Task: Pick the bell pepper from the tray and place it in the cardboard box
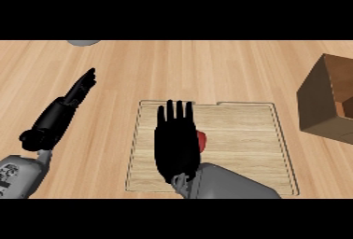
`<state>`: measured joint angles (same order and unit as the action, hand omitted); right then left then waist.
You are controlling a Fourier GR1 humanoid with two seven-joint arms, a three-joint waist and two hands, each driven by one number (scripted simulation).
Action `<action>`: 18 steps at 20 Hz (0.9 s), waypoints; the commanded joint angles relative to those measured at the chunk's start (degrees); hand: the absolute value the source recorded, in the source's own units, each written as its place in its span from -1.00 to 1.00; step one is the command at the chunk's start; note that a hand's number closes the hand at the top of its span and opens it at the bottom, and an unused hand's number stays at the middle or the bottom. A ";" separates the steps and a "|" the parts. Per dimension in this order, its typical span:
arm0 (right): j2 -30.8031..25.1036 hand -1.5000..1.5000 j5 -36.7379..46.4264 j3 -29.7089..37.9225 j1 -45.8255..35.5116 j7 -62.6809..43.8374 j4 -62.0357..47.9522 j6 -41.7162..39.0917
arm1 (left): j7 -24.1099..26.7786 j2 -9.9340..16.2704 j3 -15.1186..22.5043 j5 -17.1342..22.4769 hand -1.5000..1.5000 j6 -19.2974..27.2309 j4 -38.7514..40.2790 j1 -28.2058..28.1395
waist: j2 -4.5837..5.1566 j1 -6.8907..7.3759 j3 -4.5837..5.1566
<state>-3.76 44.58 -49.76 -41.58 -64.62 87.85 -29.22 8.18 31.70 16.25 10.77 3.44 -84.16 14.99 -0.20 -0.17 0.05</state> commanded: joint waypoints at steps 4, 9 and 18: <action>3.59 -1.00 5.14 0.89 4.01 -4.37 -3.96 -1.76 | -3.46 -1.80 -0.94 -0.60 0.00 -0.86 -3.21 -0.11 | 0.09 0.20 -0.05; 3.64 -1.00 6.13 2.71 4.78 -2.95 -4.74 -1.48 | -2.89 -3.26 -1.61 -2.79 0.00 -1.99 -0.79 1.37 | 0.20 0.22 -0.04; 3.68 -1.00 14.49 5.67 8.98 0.61 -7.15 -2.08 | 0.06 -3.71 -4.29 -4.10 0.00 -4.41 0.83 -0.96 | 0.16 0.17 -0.04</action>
<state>-1.36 56.29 -43.52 -34.77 -57.96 81.42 -31.15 6.65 28.13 13.28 7.22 0.55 -84.81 14.49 -0.05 0.02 0.01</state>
